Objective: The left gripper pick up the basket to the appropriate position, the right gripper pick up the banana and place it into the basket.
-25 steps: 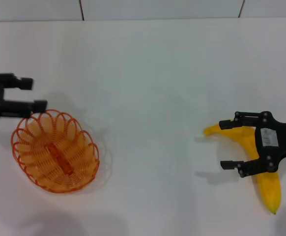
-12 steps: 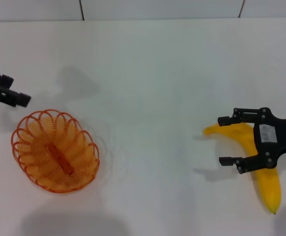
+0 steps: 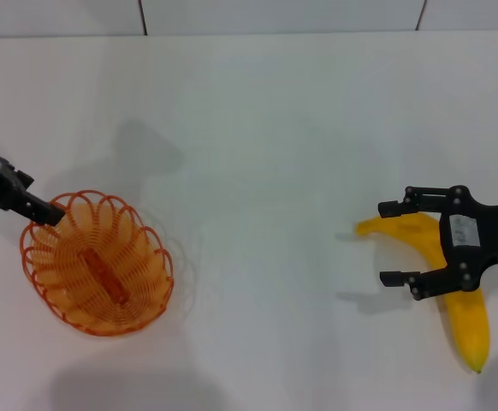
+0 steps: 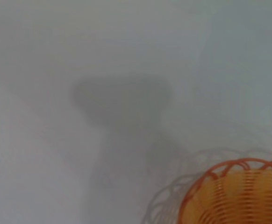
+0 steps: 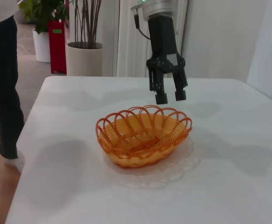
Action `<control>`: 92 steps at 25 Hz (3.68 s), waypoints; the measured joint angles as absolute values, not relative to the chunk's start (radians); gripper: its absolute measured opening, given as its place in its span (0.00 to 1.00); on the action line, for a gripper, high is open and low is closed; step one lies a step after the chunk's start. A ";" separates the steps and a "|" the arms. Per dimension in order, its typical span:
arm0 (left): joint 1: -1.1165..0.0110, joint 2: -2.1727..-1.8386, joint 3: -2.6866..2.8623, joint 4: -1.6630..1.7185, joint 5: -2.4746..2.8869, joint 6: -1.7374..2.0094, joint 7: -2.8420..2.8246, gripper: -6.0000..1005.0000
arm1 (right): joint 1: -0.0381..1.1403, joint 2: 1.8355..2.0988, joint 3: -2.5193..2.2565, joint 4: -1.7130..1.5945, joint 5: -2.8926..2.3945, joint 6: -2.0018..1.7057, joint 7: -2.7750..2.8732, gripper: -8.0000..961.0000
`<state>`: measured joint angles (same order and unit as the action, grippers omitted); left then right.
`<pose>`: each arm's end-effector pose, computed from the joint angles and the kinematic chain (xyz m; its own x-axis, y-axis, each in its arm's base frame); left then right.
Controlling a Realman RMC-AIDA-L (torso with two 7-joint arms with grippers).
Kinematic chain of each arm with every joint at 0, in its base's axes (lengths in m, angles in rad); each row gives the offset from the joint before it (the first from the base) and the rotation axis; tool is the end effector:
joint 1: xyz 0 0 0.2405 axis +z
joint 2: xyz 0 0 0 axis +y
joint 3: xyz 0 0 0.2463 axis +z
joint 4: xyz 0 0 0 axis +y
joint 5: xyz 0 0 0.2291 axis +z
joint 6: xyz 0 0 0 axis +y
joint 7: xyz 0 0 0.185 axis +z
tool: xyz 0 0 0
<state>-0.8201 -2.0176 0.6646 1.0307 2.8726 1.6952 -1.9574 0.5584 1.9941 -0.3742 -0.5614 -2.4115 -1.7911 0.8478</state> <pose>-0.2544 0.4065 0.0565 0.7663 0.6069 -0.2110 0.5054 -0.7721 -0.3853 0.2929 0.3093 -0.0072 0.9374 0.0046 -0.3483 -0.0600 -0.9828 -0.1745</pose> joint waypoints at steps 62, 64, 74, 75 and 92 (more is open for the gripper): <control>-0.851 -2.038 0.863 0.847 2.859 1.455 -1.985 0.19 | 0.565 1.988 -0.374 -0.563 -2.411 -1.792 0.897 0.92; -0.852 -2.038 0.864 0.848 2.853 1.458 -1.987 0.19 | 0.563 1.988 -0.374 -0.563 -2.411 -1.792 0.897 0.92; -0.851 -2.035 0.866 0.885 2.793 1.526 -1.978 0.14 | 0.559 1.988 -0.374 -0.565 -2.411 -1.792 0.897 0.93; -0.851 -2.035 0.866 0.885 2.793 1.526 -1.978 0.13 | 0.559 1.988 -0.374 -0.565 -2.411 -1.792 0.897 0.93; -0.819 -2.027 0.846 0.926 2.676 1.652 -1.959 0.10 | 0.553 1.985 -0.372 -0.569 -2.411 -1.792 0.897 0.93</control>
<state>-0.8194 -2.0268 0.8456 0.9255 2.6764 1.6521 -1.9590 0.5530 1.9850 -0.3722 -0.5685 -2.4114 -1.7916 0.8973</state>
